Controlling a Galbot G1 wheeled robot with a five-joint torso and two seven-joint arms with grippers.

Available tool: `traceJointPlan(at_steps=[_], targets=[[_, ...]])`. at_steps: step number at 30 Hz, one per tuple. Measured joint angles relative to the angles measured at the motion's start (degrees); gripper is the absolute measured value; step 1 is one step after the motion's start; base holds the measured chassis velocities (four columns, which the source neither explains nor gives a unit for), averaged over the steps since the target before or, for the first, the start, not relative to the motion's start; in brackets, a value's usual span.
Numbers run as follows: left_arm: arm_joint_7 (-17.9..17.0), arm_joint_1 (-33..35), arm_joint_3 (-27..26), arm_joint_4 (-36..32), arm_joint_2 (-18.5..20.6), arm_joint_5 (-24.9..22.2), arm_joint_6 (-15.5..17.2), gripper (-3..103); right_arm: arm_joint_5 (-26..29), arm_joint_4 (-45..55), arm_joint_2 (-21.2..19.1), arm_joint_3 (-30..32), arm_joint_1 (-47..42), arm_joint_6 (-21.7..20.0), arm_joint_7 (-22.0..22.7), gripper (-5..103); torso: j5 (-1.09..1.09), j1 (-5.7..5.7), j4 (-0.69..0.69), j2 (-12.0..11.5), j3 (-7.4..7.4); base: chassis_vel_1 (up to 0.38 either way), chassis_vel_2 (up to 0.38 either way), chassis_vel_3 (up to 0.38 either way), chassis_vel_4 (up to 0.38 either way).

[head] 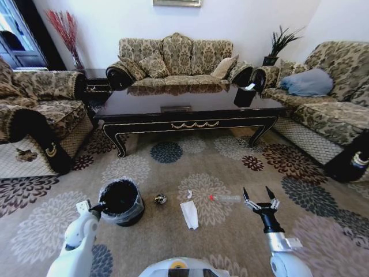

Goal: Move to the front of the table and pick up the trash from the floor, then place it into the trash bin.

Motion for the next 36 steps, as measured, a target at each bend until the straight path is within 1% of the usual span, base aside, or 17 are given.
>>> traceJointPlan(at_steps=[3,4,7,9,10,12,13,18,19,21,22,24,28,29,31,33,36], targets=[[-0.31,2.35,-1.2,-4.59,-0.16,-1.23,-0.03,2,4.2,-0.66,-0.55,-2.64,0.85,-2.84,3.39,100,0.0,0.0,0.02,0.0,0.0,0.0,0.0,0.0,0.0],[-0.31,2.35,-1.2,-4.59,-0.16,-1.23,-0.03,2,4.2,-0.66,-0.55,-2.64,0.85,-2.84,3.39,100,0.0,0.0,0.02,0.0,0.0,0.0,0.0,0.0,0.0],[-0.58,4.45,-2.65,-9.05,-0.72,-3.05,0.11,2,7.48,-1.4,-0.62,-5.47,2.13,-5.44,7.38,100,-0.01,0.0,0.0,0.0,0.0,0.0,0.0,0.0,0.0],[-0.64,4.8,-3.07,-9.97,-0.73,-3.6,0.19,2,8.5,-1.48,-0.64,-6.27,2.61,-6.3,8.5,100,0.0,0.0,0.0,0.0,0.0,0.0,0.0,0.0,0.0],[-0.68,5.25,-3.62,-11.06,-0.72,-4.31,0.31,2,9.82,-1.52,-0.7,-7.18,3.22,-7.28,9.85,100,0.01,0.0,0.0,0.0,0.0,0.0,0.0,0.0,0.0],[-1.02,6.27,-4.94,-13.29,-0.58,-5.62,0.57,2,13.91,-1.69,-1.12,-9.76,5.58,-10.13,14.38,100,0.0,0.0,0.01,0.0,0.0,0.0,0.0,0.0,0.0],[-1.02,6.27,-4.94,-13.29,-0.58,-5.62,0.57,2,13.91,-1.69,-1.12,-9.76,5.58,-10.13,14.38,100,0.0,0.0,0.01,0.0,0.0,0.0,0.0,0.0,0.0],[-1.26,8.53,-6.68,-16.48,-1.61,-5.99,0.61,2,20.67,-5.24,-1.75,-15.05,11.78,-13.89,22.96,100,-0.01,0.0,0.02,0.0,0.0,0.0,0.0,0.0,0.0],[-1.26,8.53,-6.68,-16.48,-1.61,-5.99,0.61,2,20.67,-5.24,-1.75,-15.05,11.78,-13.89,22.96,100,-0.01,0.0,0.02,0.0,0.0,0.0,0.0,0.0,0.0],[-1.26,9.25,-7.06,-17.46,-2.04,-6.01,0.62,2,22.69,-6.62,-1.45,-16.38,13.44,-14.79,25.39,100,-0.01,0.0,0.01,0.0,0.0,0.0,0.0,0.0,0.0],[-1.31,9.98,-7.62,-18.74,-2.69,-6.18,0.62,2,25.06,-8.24,-1.0,-17.73,15.32,-15.69,27.79,100,0.0,0.0,0.01,0.0,0.0,0.0,0.0,0.0,0.0],[-1.36,10.29,-7.89,-19.4,-3.05,-6.38,0.63,2,26.04,-9.08,-0.77,-18.33,16.28,-16.02,28.81,100,-0.01,0.0,0.02,0.0,0.01,0.0,0.0,0.0,0.0],[-1.47,12.15,-9.85,-22.18,-3.84,-7.38,0.83,2,31.23,-14.29,0.43,-20.65,21.85,-17.57,33.84,100,0.0,0.0,0.0,0.0,0.0,0.0,0.0,0.0,0.0],[-1.49,12.51,-10.48,-22.56,-3.81,-7.73,0.91,2,32.43,-15.6,0.79,-20.92,23.49,-17.94,35.04,100,0.0,0.0,0.0,0.0,0.0,0.0,0.0,0.0,0.0],[-1.5,12.75,-10.96,-22.76,-3.76,-8.01,0.95,2,33.1,-16.42,1.0,-21.04,24.51,-18.09,35.78,100,0.0,0.0,0.01,0.0,0.0,0.0,0.0,0.0,0.0],[-1.71,13.55,-12.85,-23.7,-3.59,-9.04,1.14,2,36.23,-20.65,1.96,-21.3,29.42,-18.95,38.91,100,0.0,0.0,0.02,0.0,0.01,0.0,0.0,0.0,0.0],[-1.8,13.88,-13.55,-24.27,-3.78,-9.45,1.19,2,37.86,-22.52,2.51,-21.2,31.85,-19.54,40.32,100,0.0,0.0,0.01,0.0,0.0,0.0,0.0,0.0,0.0]])
